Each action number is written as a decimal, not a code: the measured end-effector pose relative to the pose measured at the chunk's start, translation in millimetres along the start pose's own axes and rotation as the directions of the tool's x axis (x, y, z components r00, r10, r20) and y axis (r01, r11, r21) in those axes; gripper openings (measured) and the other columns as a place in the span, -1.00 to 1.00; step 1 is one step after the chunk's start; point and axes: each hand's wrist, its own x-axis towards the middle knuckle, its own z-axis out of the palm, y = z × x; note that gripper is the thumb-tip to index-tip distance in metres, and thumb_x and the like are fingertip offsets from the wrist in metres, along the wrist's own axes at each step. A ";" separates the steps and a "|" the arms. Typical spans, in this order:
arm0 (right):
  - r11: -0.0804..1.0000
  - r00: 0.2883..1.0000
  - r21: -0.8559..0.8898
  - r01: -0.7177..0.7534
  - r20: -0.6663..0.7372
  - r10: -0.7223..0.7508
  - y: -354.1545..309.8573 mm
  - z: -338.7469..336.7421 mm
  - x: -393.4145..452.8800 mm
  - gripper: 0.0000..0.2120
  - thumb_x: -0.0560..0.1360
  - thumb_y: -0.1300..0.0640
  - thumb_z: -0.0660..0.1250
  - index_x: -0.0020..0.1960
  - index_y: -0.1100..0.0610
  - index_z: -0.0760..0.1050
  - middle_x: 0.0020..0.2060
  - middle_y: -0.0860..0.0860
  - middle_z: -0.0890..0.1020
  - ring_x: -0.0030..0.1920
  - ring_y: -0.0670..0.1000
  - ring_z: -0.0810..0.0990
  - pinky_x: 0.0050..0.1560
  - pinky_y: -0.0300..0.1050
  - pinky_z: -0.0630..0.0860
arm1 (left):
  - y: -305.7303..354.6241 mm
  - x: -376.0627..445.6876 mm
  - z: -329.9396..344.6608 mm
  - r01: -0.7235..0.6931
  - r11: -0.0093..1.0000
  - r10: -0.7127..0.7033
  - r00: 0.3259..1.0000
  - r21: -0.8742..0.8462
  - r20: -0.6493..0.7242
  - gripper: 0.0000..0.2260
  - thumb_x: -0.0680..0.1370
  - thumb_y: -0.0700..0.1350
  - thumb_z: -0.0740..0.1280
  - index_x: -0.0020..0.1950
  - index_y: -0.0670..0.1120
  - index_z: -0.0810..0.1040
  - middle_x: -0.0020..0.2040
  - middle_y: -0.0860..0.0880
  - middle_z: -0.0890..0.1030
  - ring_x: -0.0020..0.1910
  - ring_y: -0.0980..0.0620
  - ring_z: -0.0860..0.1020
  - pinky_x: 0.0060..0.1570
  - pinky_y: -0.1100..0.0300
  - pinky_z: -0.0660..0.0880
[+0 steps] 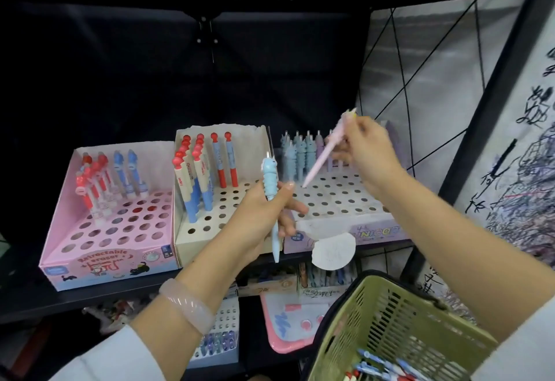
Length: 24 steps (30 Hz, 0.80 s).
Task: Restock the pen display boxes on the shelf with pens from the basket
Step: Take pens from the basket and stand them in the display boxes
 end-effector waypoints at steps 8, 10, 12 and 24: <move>0.863 0.947 -0.488 0.130 -0.195 -0.253 30.5 -59.1 72.6 -0.89 0.57 0.16 0.24 0.05 0.18 0.39 -0.14 0.17 0.59 -0.22 0.04 0.55 -0.22 -0.15 0.52 | 12.6 27.0 23.7 -0.030 1.000 0.031 0.991 0.009 -0.127 -0.94 0.60 -0.14 0.22 0.00 -0.10 0.46 -0.33 0.00 0.52 -0.54 0.17 0.35 -0.53 0.35 0.32; 0.785 0.946 -0.602 0.144 -0.149 -0.288 38.4 -61.5 77.8 -0.88 0.57 0.13 0.22 0.05 0.17 0.38 -0.20 0.15 0.57 -0.27 0.05 0.49 -0.30 -0.22 0.32 | 14.7 31.6 26.5 -0.029 0.998 0.021 0.991 -0.058 -0.131 -0.87 0.62 -0.15 0.15 0.09 -0.11 0.46 -0.30 -0.01 0.55 -0.50 0.14 0.37 -0.50 0.33 0.33; 0.718 0.941 -0.677 0.160 -0.114 -0.317 44.4 -62.2 80.0 -0.86 0.58 0.13 0.20 0.06 0.20 0.37 -0.24 0.13 0.54 -0.28 0.07 0.45 -0.28 -0.19 0.25 | 14.9 34.9 27.6 -0.023 0.993 0.008 0.992 -0.119 -0.122 -0.81 0.63 -0.18 0.10 0.18 -0.14 0.43 -0.29 -0.03 0.57 -0.46 0.13 0.37 -0.48 0.32 0.33; 0.518 0.999 -0.854 0.038 0.016 -0.048 64.0 -56.2 87.7 -0.74 0.61 0.13 0.13 0.14 0.33 0.39 0.00 0.35 0.55 0.03 0.29 0.55 -0.04 -0.01 0.43 | 4.1 37.7 23.9 -0.071 0.994 0.064 0.995 -0.085 -0.081 -0.71 0.63 -0.13 0.14 0.35 -0.03 0.37 -0.27 0.01 0.62 -0.52 0.14 0.36 -0.54 0.31 0.32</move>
